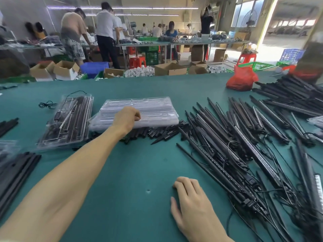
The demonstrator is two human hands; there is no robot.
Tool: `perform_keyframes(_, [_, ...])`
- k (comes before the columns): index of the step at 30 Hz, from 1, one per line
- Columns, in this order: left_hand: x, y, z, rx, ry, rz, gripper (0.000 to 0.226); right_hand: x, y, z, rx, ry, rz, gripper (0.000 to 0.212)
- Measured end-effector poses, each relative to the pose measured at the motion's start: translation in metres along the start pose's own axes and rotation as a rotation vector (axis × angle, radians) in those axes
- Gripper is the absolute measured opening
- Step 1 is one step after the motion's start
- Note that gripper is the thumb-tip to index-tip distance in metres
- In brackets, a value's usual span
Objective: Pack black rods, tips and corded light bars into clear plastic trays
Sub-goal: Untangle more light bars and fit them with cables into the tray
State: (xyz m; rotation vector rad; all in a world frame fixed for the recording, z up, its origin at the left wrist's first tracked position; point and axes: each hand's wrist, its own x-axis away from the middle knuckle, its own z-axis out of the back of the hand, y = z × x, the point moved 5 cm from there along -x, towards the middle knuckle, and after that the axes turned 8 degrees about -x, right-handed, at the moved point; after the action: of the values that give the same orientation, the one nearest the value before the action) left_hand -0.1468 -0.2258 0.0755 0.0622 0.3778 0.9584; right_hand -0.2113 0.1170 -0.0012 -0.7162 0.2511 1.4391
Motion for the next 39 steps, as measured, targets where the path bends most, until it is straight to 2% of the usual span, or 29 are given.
perform_keyframes(3, [-0.008, 0.003, 0.007, -0.011, 0.004, -0.031, 0.028, 0.0, 0.001, -0.001, 0.013, -0.009, -0.004, 0.028])
perform_keyframes(7, [-0.01, 0.016, 0.013, -0.269, 0.133, -0.185, 0.025, 0.0, 0.003, -0.003, 0.027, -0.01, -0.006, 0.029])
perform_keyframes(11, [-0.007, 0.022, 0.008, -0.459, 0.136, -0.224, 0.029, -0.001, 0.004, -0.005, 0.024, 0.006, -0.008, 0.028])
perform_keyframes(16, [-0.007, 0.023, 0.011, -0.513, 0.162, -0.189, 0.033, -0.002, 0.006, -0.006, 0.012, 0.003, -0.016, 0.027])
perform_keyframes(22, [0.0, 0.056, 0.017, -0.45, 0.265, -0.35, 0.051, -0.003, 0.004, -0.003, 0.007, -0.038, -0.04, 0.028])
perform_keyframes(27, [0.045, 0.09, 0.001, -0.394, 0.099, -0.468, 0.064, -0.002, 0.001, 0.002, -0.034, -0.102, -0.058, 0.029])
perform_keyframes(31, [0.097, 0.103, -0.015, -0.575, -0.013, -0.513, 0.077, -0.002, 0.0, 0.004, -0.048, -0.147, -0.09, 0.028])
perform_keyframes(34, [0.133, 0.108, -0.016, -0.616, -0.087, -0.52, 0.088, -0.002, -0.001, 0.005, -0.051, -0.173, -0.101, 0.026])
perform_keyframes(37, [0.169, 0.109, -0.009, -0.529, -0.16, -0.487, 0.094, -0.003, -0.004, 0.005, -0.04, -0.173, -0.1, 0.025])
perform_keyframes(39, [0.192, 0.107, -0.003, -0.378, -0.196, -0.439, 0.094, -0.002, -0.005, 0.005, -0.04, -0.171, -0.096, 0.026])
